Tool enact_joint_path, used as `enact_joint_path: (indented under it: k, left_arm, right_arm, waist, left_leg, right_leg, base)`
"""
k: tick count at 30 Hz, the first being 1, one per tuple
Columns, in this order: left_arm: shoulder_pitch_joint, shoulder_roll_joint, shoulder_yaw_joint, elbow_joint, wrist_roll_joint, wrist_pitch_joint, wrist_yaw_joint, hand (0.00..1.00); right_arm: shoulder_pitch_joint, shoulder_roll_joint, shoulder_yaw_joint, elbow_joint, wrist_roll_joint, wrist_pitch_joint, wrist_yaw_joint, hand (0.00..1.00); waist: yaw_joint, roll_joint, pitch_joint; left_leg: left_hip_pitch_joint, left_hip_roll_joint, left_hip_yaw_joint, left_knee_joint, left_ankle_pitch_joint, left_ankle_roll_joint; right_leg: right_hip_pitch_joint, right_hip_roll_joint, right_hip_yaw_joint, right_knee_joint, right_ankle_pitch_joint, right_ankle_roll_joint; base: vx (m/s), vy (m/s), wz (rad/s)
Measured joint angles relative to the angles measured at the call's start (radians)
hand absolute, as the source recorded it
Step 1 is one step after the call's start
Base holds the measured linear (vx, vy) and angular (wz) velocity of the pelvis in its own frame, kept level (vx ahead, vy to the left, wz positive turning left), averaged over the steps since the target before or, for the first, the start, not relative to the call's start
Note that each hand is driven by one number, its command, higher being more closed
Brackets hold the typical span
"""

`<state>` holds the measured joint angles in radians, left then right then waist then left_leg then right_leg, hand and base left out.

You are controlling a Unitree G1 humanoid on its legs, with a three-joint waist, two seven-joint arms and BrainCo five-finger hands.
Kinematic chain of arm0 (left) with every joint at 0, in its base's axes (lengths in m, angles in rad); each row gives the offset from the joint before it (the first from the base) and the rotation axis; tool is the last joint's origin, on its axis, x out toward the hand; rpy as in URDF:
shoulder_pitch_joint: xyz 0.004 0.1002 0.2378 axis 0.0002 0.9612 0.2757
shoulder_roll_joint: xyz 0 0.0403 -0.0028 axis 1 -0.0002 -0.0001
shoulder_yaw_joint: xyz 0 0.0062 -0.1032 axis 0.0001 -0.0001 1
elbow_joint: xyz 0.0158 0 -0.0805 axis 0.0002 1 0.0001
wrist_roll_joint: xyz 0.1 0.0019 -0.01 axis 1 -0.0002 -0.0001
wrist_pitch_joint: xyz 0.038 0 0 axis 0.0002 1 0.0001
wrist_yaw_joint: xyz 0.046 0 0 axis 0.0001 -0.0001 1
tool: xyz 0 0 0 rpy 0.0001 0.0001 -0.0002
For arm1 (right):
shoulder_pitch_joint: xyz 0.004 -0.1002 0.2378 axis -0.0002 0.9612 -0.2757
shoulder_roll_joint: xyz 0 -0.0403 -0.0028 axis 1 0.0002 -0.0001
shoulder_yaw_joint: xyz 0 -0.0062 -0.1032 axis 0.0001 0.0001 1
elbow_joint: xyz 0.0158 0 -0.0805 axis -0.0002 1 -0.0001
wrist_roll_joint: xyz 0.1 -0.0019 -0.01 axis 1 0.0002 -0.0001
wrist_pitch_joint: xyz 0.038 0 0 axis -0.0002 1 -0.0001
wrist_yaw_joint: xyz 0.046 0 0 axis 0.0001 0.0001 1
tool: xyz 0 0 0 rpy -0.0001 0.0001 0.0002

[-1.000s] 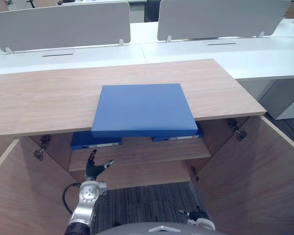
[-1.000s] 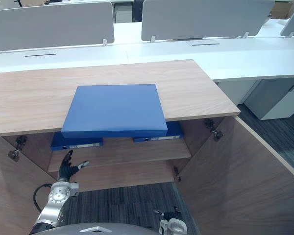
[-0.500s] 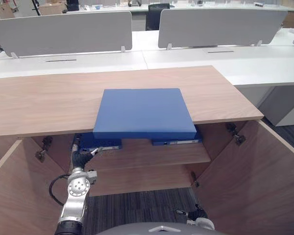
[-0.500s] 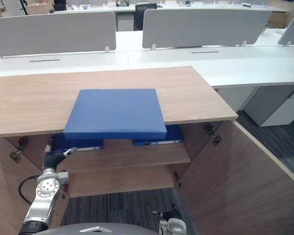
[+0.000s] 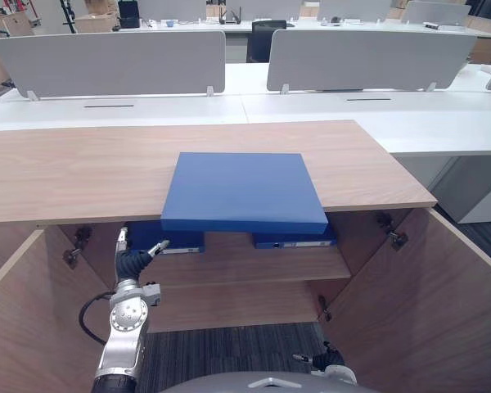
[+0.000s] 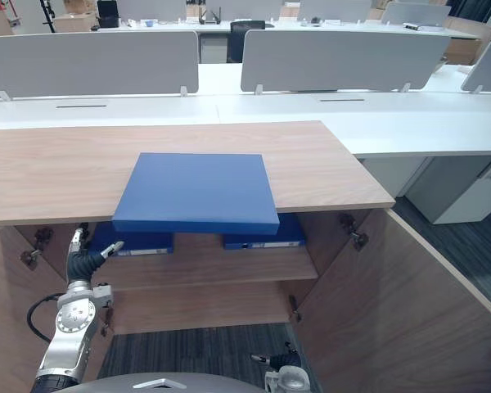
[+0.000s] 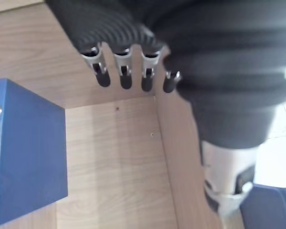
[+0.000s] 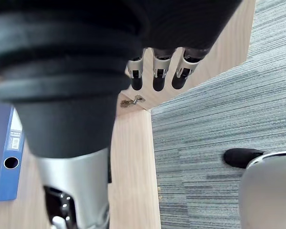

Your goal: Walk over to the cabinet, pick up the folder, carry it to the office cabinet, place the folder inside the office cabinet, then close the office cabinet door

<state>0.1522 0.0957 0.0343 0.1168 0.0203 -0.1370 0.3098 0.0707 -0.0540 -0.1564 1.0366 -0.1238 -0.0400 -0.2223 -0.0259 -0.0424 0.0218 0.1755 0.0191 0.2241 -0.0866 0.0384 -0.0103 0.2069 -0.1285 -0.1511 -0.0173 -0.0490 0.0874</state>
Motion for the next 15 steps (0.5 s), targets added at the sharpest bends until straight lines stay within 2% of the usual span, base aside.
enact_joint_path:
  k: [10, 15]
  left_arm:
    - [0.047, 0.000, -0.014, -0.053, -0.023, 0.003, -0.016, 0.00]
    - [0.071, 0.000, -0.013, -0.114, -0.044, -0.004, -0.014, 0.00]
  right_arm:
    - [0.057, -0.033, 0.036, 0.004, -0.003, 0.011, 0.004, 0.00]
    - [0.085, -0.036, 0.037, 0.007, -0.040, 0.023, 0.004, 0.00]
  waist:
    - [0.002, -0.004, -0.004]
    - [0.006, -0.003, -0.014]
  left_leg:
    - [0.019, 0.001, -0.001, 0.000, -0.001, 0.000]
    - [0.022, 0.001, -0.001, 0.000, 0.000, 0.002]
  right_leg:
    - [0.010, 0.000, 0.000, 0.015, -0.012, 0.004]
    - [0.010, -0.001, 0.001, 0.025, -0.012, 0.004]
  base:
    - [0.00, 0.000, 0.00]
    - [0.00, 0.000, 0.00]
